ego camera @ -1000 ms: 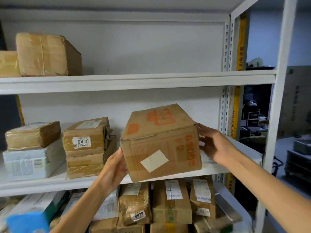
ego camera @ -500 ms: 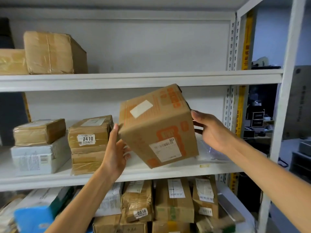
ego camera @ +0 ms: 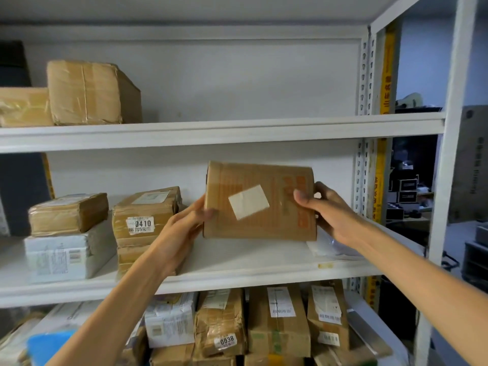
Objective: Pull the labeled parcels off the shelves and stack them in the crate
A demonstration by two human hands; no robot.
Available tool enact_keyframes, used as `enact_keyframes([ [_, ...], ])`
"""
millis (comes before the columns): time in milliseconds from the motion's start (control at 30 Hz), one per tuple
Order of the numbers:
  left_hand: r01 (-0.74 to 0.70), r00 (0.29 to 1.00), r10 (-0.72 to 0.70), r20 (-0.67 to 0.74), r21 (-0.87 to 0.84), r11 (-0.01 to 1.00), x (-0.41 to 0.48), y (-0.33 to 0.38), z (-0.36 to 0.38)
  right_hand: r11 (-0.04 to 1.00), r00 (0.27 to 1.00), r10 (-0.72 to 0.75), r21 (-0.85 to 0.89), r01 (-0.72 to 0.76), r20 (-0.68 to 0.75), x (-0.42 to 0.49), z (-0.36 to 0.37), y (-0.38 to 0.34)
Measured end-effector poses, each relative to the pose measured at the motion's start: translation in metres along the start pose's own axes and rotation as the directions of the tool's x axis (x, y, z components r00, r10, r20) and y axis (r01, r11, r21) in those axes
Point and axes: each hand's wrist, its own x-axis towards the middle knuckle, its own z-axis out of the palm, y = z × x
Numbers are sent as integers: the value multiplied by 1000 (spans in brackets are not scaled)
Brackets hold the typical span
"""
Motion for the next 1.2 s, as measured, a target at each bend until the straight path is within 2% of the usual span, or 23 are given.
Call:
enact_keyframes([
  [100, -27, 997, 31, 75, -48, 998, -1, -3, -10, 999, 999, -25, 39, 23, 37, 1, -1, 16],
  [267, -53, 999, 53, -8, 21, 998, -4, -18, -14, 995, 995, -56, -72, 62, 85, 11, 7, 32],
  [400, -46, 999, 47, -10, 98, 994, -5, -41, -19, 995, 999, 11, -104, -6, 46, 19, 14, 54],
  [533, -17, 985, 35, -168, 106, 994, 9, -60, -18, 991, 999, 23, -132, -26, -26, 28, 25, 83],
  [700, -3, 964, 55, -260, 198, 980, 32, -84, -27, 983, 999, -2, -183, -7, -52, 48, 32, 97],
  [900, 32, 939, 75, -335, 303, 952, 49, -118, -31, 899, 993, 14, -432, -64, -117, 67, 28, 131],
  [1000, 21, 934, 103, -341, 339, 940, 49, -126, -34, 890, 993, 10, -452, -64, -121, 72, 27, 139],
  [1200, 28, 936, 100, -337, 354, 935, 50, -130, -32, 930, 988, -4, -363, -53, -155, 70, 33, 156],
])
